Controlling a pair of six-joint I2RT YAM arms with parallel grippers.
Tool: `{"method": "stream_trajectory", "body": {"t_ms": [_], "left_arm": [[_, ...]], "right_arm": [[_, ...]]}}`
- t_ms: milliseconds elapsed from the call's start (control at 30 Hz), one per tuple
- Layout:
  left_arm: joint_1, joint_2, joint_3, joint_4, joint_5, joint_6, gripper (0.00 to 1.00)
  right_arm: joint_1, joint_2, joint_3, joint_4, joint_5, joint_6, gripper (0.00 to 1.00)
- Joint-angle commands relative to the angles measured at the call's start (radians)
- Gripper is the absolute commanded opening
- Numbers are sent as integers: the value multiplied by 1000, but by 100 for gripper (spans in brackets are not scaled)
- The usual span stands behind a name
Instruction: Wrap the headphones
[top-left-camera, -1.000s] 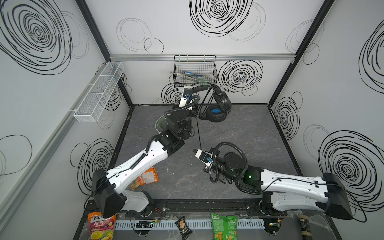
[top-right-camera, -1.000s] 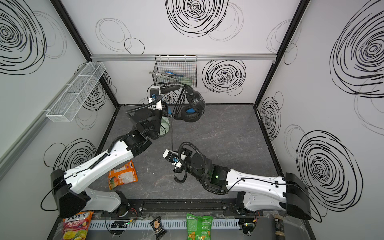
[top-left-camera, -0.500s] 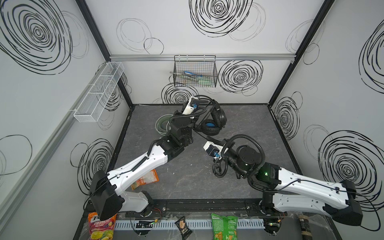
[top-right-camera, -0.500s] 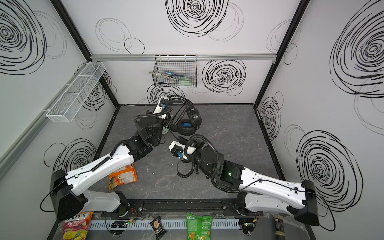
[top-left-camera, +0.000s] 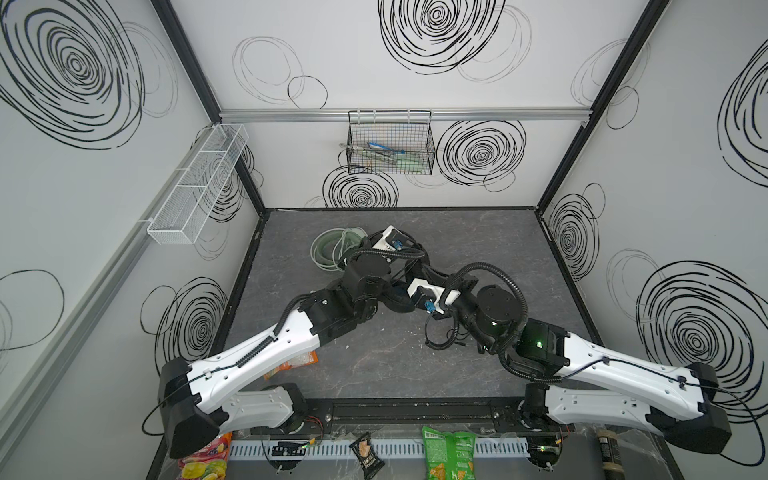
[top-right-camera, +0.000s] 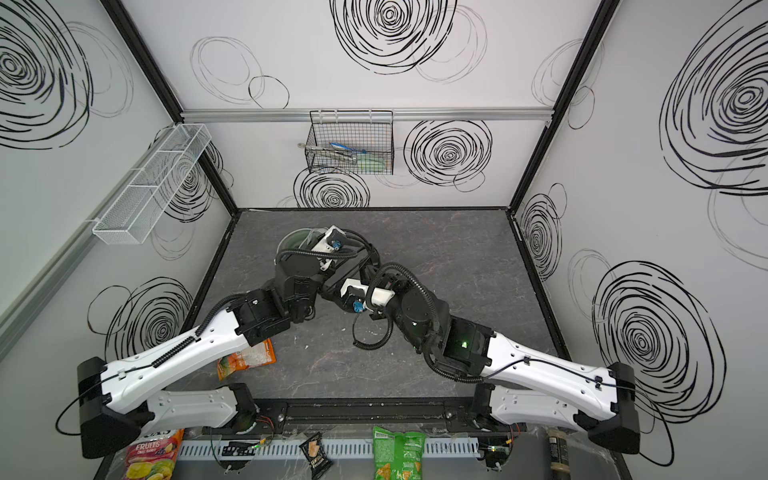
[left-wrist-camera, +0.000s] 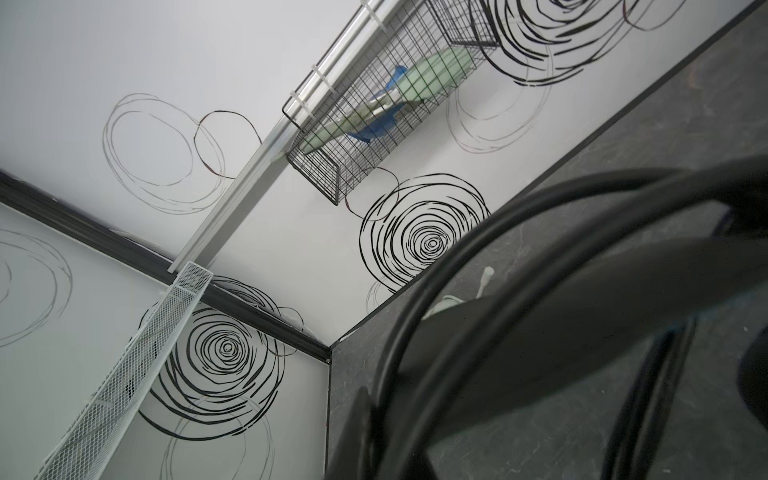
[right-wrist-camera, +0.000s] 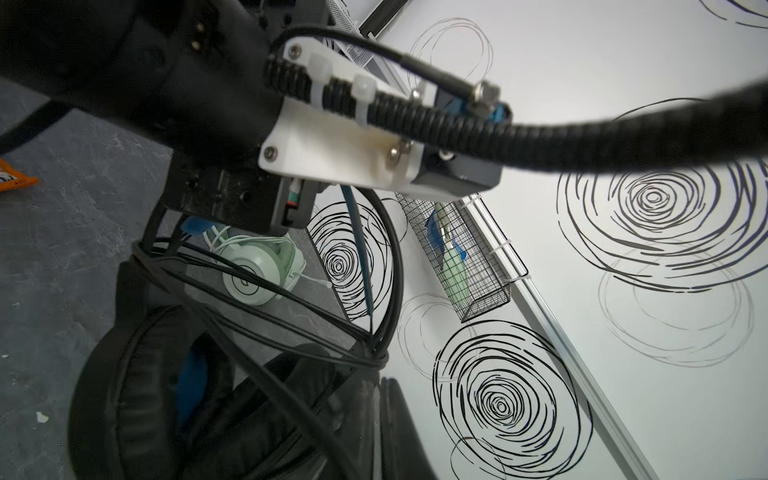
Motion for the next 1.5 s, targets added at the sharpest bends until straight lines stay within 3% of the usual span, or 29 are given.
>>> {"method": "stream_trajectory", "body": {"t_ms": [0,267,567,800,1133,1467], "left_arm": [[-24,-45,52,-179,-40,-89,0],[-57,-135,145,-414,95,-227,0],[-59,-236,173,-463,413,-274,0],[-37,-329,154,-387,651,-353,0],[-34,-365,199,-236,841,-521,0],[-33,-329,265,-95,970,-631,0]], "right_arm": [[-11,-2,-9,27,44,-7,11],[-119,-48,-55,60,-21,73,12],[-192,-112,-94,89,-131,141,14],[-262,-165,-156,121,-227,215,15],[-302,-200,-259,218,-398,313,15],[-303,-237,-415,445,-596,380,17]]}}
